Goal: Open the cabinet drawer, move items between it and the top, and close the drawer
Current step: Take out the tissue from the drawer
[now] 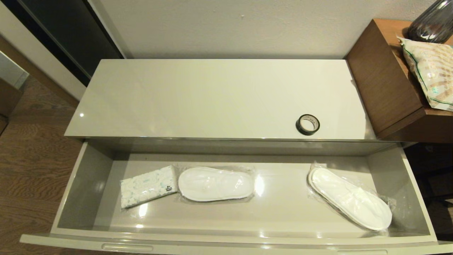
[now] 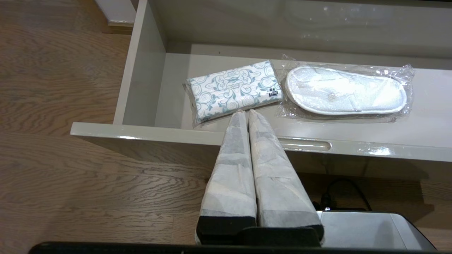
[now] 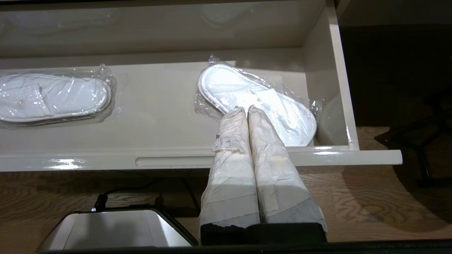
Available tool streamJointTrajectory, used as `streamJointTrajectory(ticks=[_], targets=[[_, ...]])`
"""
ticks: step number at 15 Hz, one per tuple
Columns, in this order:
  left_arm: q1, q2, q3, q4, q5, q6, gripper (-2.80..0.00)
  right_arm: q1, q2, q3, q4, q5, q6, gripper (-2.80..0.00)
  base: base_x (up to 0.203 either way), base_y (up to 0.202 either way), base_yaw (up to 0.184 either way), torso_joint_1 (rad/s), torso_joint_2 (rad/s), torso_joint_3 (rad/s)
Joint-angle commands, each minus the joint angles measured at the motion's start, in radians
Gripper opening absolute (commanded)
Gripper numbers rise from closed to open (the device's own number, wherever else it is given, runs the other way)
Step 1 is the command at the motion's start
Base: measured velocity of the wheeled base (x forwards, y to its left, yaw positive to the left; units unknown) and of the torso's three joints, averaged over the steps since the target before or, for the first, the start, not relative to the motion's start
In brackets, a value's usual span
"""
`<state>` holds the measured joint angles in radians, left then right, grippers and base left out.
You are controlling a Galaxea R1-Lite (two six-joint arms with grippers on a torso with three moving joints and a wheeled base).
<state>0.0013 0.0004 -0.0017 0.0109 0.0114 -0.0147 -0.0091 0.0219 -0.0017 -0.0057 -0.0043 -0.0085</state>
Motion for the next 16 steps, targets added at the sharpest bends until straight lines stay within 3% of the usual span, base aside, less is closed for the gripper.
streamJointTrajectory(ticks=[1, 9, 12, 16], targets=[[0.0, 0.001, 0.0, 0.0, -0.001, 0.002, -2.8, 0.0, 0.004, 0.0, 0.0, 0.001, -0.001, -2.8, 0.0, 0.0, 0.0, 0.0, 0.0, 0.0], [0.0, 0.001, 0.0, -0.003, 0.004, 0.009, -2.8, 0.0, 0.004, 0.0, 0.0, 0.0, -0.001, -2.8, 0.0, 0.0, 0.0, 0.0, 0.0, 0.0], [0.0, 0.001, -0.082, 0.0, -0.002, 0.024, -2.8, 0.0, 0.004, 0.0, 0.0, 0.0, -0.001, -2.8, 0.0, 0.0, 0.0, 0.0, 0.0, 0.0], [0.0, 0.035, -0.311, 0.236, -0.013, 0.026, -2.8, 0.0, 0.004, 0.0, 0.0, 0.0, -0.001, -2.8, 0.0, 0.0, 0.0, 0.0, 0.0, 0.0]])
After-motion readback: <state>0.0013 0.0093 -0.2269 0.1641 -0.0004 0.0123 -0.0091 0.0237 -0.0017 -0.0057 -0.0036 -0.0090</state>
